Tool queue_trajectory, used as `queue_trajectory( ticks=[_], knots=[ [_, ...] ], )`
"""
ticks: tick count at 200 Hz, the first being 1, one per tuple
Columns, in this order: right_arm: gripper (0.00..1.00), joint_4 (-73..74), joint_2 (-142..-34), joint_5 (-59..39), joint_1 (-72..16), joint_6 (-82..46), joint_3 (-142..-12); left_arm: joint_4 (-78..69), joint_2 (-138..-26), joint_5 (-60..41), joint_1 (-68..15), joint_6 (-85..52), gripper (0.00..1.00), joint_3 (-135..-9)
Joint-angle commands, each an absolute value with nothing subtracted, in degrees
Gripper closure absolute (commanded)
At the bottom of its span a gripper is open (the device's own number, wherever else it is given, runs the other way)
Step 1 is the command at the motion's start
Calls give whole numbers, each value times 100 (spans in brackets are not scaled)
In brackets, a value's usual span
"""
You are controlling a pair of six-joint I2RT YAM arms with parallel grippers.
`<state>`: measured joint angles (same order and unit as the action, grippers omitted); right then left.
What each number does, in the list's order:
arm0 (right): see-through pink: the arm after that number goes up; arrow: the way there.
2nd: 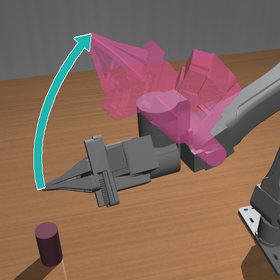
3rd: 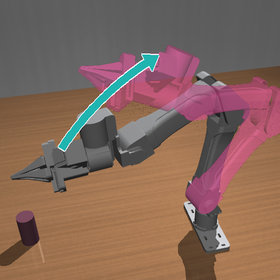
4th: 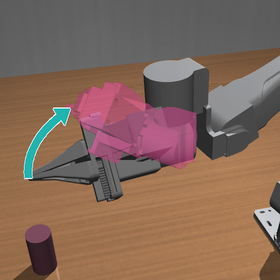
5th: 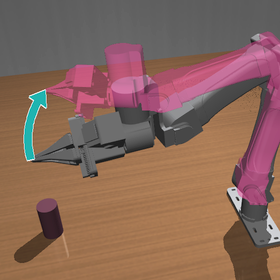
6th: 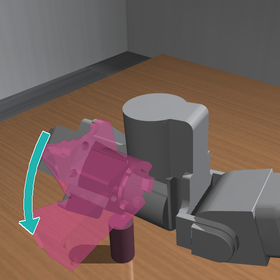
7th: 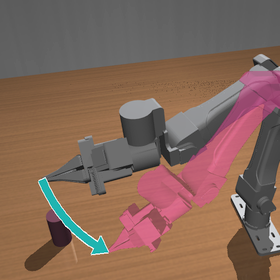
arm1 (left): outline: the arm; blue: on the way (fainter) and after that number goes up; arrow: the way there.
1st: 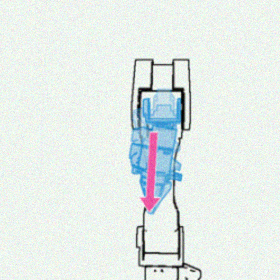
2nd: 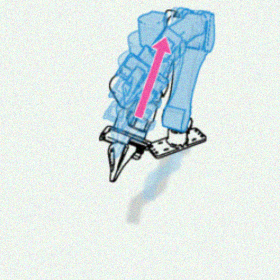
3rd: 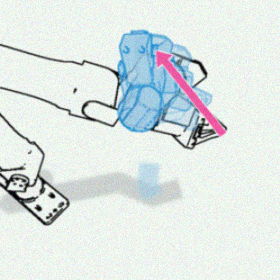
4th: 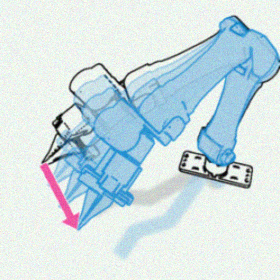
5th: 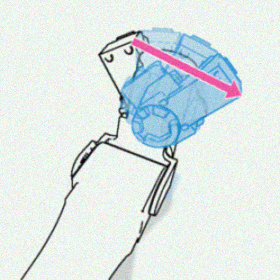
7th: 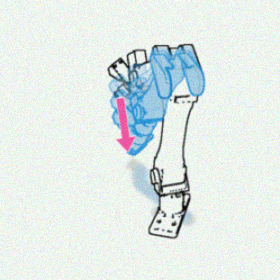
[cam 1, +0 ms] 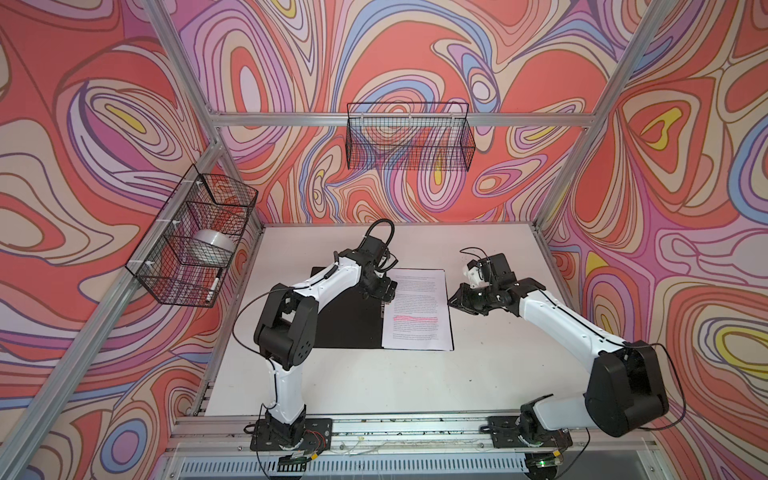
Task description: Put the files into the folder
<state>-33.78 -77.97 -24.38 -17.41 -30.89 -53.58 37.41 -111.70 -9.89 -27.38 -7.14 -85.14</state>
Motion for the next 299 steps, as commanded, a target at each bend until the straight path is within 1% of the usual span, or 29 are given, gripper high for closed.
queue_trajectory(
  ticks=[1,31,62,106,168,267,299],
  knots=[
    [80,-3418,-7111,-2621,-1767,-3496,-4940,3081,-11162,-1318,-2699,-767,7,-8438],
    [80,-3546,-6493,-2491,-1767,-3774,-4633,2729,-11340,-1638,-2530,-720,6,-8437],
    [80,-3655,-6346,-2424,-1767,-3836,-4624,2612,-11584,-2122,-2293,-993,7,-8561],
    [81,-3549,-6508,-2399,-1767,-3909,-4775,2375,-11658,-2548,-2114,-1072,7,-8546],
    [81,-3288,-6763,-2452,-1767,-3964,-4703,2545,-11983,-3234,-1778,-1239,9,-8841],
    [82,-3266,-7078,-2448,-1762,-3838,-4809,2717,-12264,-3496,-1591,-1274,11,-9182],
    [82,-3229,-7218,-2478,-1767,-3813,-4871,2775,-12438,-3899,-1573,-1344,13,-9265]
  ],
)
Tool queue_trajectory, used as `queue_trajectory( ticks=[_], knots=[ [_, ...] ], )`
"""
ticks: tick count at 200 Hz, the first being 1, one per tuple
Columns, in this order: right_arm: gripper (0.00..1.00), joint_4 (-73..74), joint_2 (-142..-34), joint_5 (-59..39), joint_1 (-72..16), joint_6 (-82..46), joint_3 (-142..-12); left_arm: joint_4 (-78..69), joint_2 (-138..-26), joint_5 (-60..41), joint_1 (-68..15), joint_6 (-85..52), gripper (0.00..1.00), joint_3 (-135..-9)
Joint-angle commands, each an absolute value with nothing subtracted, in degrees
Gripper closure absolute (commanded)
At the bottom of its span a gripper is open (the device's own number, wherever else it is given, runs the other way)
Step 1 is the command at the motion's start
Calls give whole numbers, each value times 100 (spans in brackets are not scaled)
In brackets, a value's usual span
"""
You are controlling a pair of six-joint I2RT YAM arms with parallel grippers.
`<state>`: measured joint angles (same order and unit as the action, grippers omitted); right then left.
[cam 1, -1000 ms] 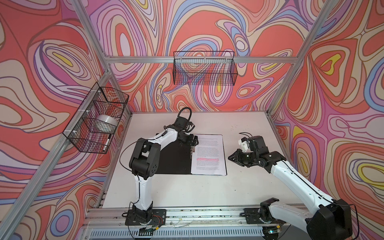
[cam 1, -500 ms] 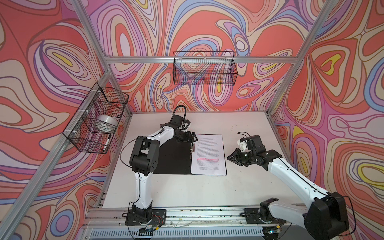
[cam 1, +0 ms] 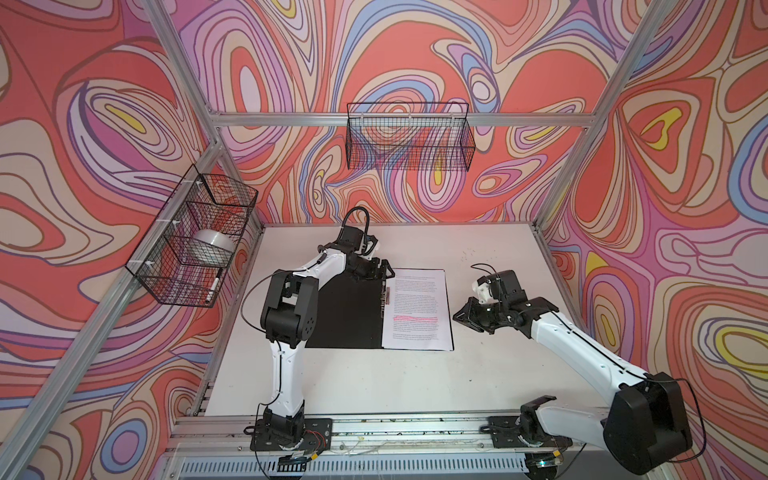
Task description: Put the files into the folder
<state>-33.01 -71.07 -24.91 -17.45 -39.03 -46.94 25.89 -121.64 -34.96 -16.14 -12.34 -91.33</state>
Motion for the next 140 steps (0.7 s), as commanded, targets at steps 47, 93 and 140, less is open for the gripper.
queue_trajectory(
  ticks=[47,93,140],
  knots=[
    [82,-3163,-7365,-2495,-1767,-3802,-4913,2871,-12681,-4261,-1573,-1345,15,-9376],
    [82,-3079,-7475,-2514,-1767,-3799,-4923,2802,-12674,-4627,-1578,-1479,15,-9336],
    [82,-3051,-7489,-2532,-1767,-3801,-4898,2775,-12726,-4883,-1573,-1638,16,-9388]
  ],
)
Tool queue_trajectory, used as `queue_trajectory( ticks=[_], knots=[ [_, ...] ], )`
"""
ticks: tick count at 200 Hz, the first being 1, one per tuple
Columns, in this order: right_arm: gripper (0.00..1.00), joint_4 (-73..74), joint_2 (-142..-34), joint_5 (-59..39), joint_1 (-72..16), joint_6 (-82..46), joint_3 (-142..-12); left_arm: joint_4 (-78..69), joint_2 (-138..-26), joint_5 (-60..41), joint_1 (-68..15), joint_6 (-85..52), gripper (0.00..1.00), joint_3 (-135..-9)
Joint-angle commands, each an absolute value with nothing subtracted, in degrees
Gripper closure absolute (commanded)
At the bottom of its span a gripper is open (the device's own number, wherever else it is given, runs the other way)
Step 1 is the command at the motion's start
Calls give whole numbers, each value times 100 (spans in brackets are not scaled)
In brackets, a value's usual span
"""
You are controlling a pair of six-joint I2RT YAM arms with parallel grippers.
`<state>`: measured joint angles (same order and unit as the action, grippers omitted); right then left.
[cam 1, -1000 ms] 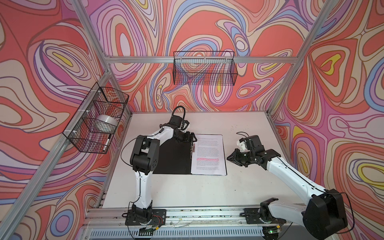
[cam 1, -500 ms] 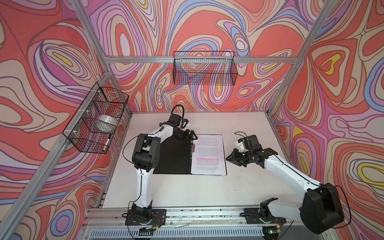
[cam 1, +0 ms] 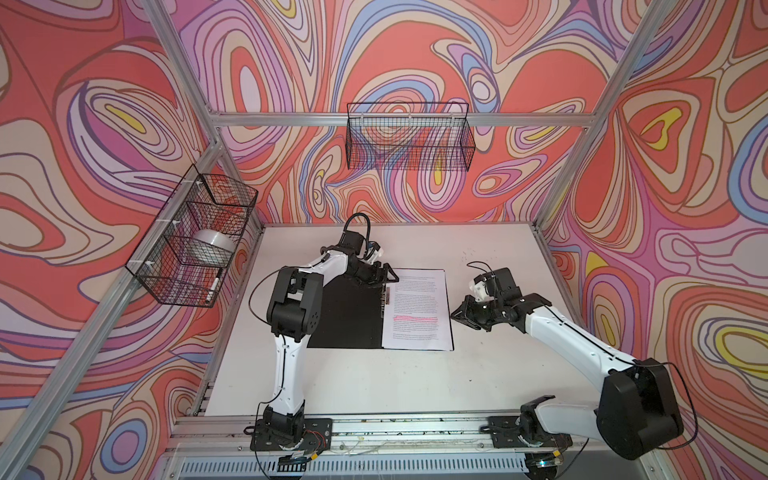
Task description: Put the files into the folder
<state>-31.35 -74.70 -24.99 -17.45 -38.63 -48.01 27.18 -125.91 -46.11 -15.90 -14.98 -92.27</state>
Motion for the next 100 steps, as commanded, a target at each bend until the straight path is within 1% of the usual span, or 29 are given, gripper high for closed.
queue_trajectory(
  ticks=[1,47,100],
  knots=[
    [82,-3055,-7489,-2531,-1767,-3799,-4897,2772,-12726,-4885,-1573,-1641,16,-9383],
    [82,-3025,-7462,-2542,-1767,-3811,-4847,2678,-12624,-5129,-1573,-1871,18,-9371],
    [83,-2990,-7481,-2561,-1767,-3816,-4877,2541,-12243,-5370,-1573,-2103,20,-9197]
  ],
)
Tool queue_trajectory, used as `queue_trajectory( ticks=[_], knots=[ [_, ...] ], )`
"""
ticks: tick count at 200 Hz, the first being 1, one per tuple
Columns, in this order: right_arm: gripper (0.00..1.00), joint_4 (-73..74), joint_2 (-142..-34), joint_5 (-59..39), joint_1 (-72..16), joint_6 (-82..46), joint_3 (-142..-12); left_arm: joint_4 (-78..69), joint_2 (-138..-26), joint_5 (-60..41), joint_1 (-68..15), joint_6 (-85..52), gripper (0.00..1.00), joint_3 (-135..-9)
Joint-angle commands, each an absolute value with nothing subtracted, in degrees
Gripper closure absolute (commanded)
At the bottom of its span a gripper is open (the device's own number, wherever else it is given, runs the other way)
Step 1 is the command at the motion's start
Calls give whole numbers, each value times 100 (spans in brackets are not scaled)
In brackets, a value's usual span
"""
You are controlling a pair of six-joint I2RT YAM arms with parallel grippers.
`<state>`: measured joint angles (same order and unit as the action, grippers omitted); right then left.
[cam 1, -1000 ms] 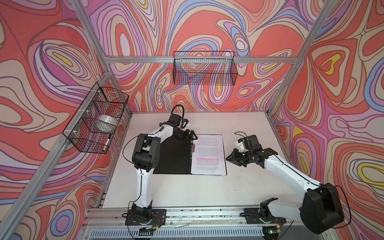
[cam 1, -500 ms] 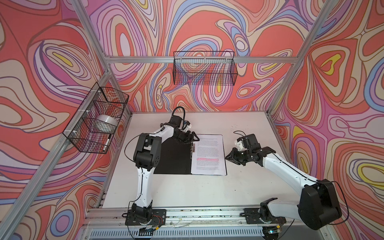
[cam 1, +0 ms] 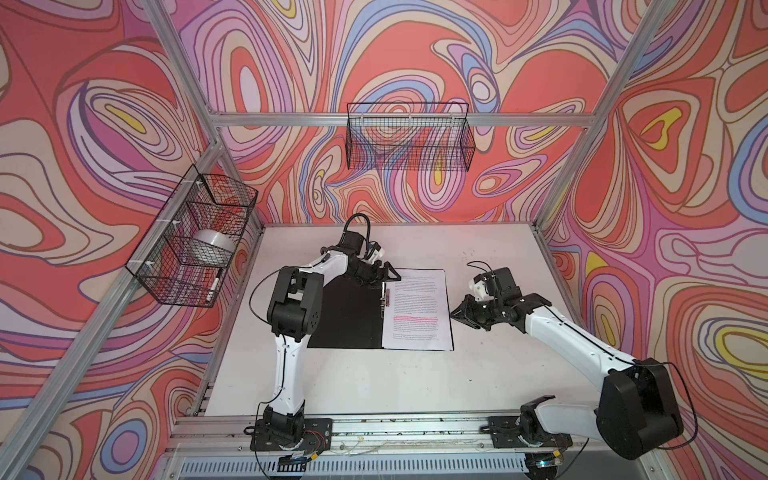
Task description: Put the files into the folder
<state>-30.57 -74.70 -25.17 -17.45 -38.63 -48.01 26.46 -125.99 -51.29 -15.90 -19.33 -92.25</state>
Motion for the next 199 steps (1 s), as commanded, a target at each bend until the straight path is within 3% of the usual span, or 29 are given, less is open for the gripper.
queue_trajectory(
  ticks=[1,57,102,149,199],
  knots=[
    [83,-2989,-7480,-2560,-1767,-3820,-4873,2536,-12234,-5374,-1573,-2106,20,-9191],
    [83,-3168,-7566,-2538,-1767,-3695,-5097,2518,-11650,-5678,-1582,-2177,20,-8681],
    [83,-3665,-7724,-2436,-1767,-3406,-5643,3400,-11328,-5806,-1582,-1388,21,-8607],
    [83,-5009,-8283,-1762,-2238,-2884,-6989,5049,-10486,-3398,-1476,76,19,-8884],
    [84,-5924,-9514,-1157,-3364,-2893,-8588,5651,-9893,-2354,-755,456,19,-8217]
  ],
)
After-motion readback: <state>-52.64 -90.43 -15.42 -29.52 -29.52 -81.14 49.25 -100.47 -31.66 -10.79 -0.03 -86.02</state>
